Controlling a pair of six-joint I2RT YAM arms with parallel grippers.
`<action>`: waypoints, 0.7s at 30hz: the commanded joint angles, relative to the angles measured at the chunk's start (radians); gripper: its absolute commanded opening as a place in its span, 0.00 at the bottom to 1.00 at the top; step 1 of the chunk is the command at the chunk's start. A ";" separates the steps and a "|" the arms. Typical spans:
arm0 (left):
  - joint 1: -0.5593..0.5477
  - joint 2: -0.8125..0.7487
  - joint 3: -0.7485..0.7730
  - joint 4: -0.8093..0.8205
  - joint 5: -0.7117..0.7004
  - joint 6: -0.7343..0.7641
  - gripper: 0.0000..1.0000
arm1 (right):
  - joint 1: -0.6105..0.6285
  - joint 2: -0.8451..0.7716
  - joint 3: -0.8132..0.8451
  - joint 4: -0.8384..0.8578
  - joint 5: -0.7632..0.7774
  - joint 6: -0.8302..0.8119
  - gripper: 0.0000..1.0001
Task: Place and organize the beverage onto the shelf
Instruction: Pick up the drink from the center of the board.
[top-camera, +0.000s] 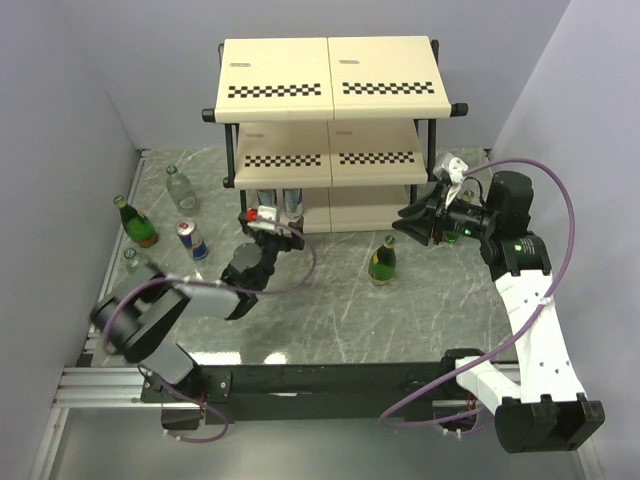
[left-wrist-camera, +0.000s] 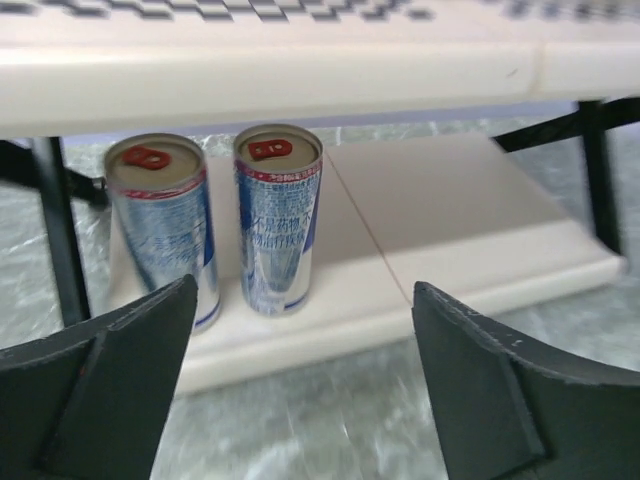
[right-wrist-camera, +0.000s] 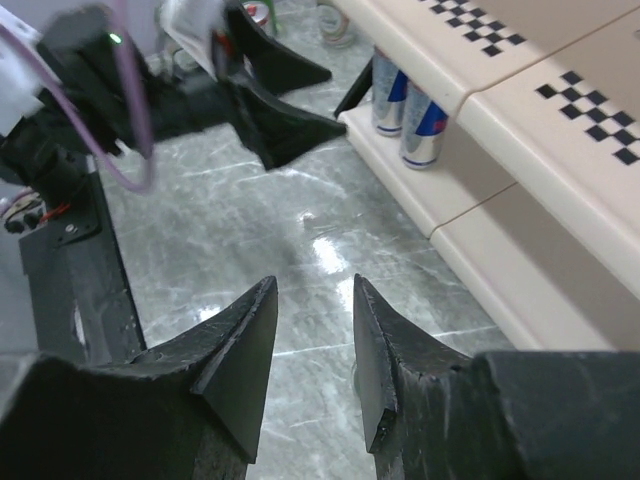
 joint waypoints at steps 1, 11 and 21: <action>-0.014 -0.172 -0.056 -0.138 -0.006 -0.083 0.97 | -0.008 0.007 0.017 -0.033 -0.055 -0.044 0.44; 0.063 -0.666 0.002 -0.940 0.002 -0.387 0.99 | 0.061 0.079 0.043 -0.135 -0.021 -0.166 0.68; 0.371 -0.811 -0.063 -1.138 0.071 -0.583 1.00 | 0.242 0.182 0.048 -0.145 0.133 -0.203 0.67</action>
